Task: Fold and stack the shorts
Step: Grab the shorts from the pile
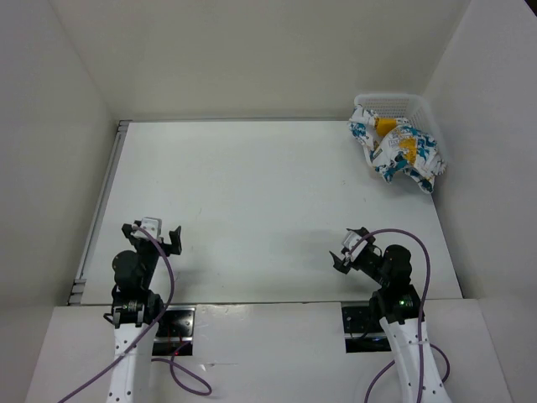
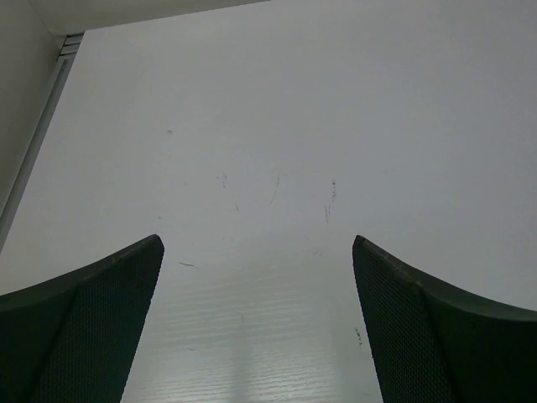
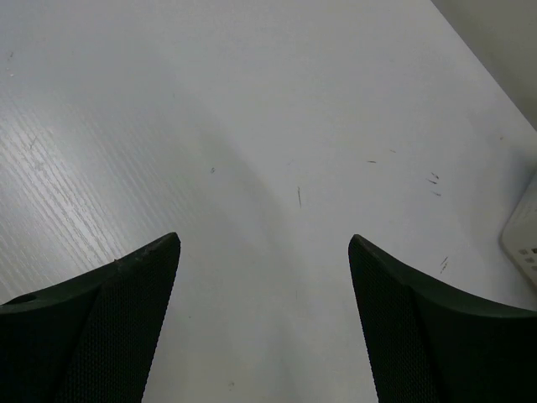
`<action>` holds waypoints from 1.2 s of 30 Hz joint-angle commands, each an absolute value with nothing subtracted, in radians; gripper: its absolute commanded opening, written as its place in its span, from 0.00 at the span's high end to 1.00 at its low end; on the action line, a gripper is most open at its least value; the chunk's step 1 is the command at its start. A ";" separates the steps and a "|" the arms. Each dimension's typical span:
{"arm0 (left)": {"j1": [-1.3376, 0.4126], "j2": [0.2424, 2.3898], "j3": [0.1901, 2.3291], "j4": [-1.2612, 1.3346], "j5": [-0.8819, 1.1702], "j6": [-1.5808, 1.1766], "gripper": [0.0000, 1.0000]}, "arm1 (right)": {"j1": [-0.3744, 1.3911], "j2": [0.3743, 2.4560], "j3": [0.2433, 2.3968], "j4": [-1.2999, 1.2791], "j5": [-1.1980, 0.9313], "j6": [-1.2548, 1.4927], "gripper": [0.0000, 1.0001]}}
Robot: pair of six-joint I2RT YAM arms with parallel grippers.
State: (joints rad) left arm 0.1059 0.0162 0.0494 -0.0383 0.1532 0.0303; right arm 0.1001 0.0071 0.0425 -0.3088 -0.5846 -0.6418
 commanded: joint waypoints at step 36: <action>-0.023 1.568 1.471 -0.589 0.229 0.235 0.00 | -0.053 1.330 1.184 -0.489 -0.001 -0.048 0.00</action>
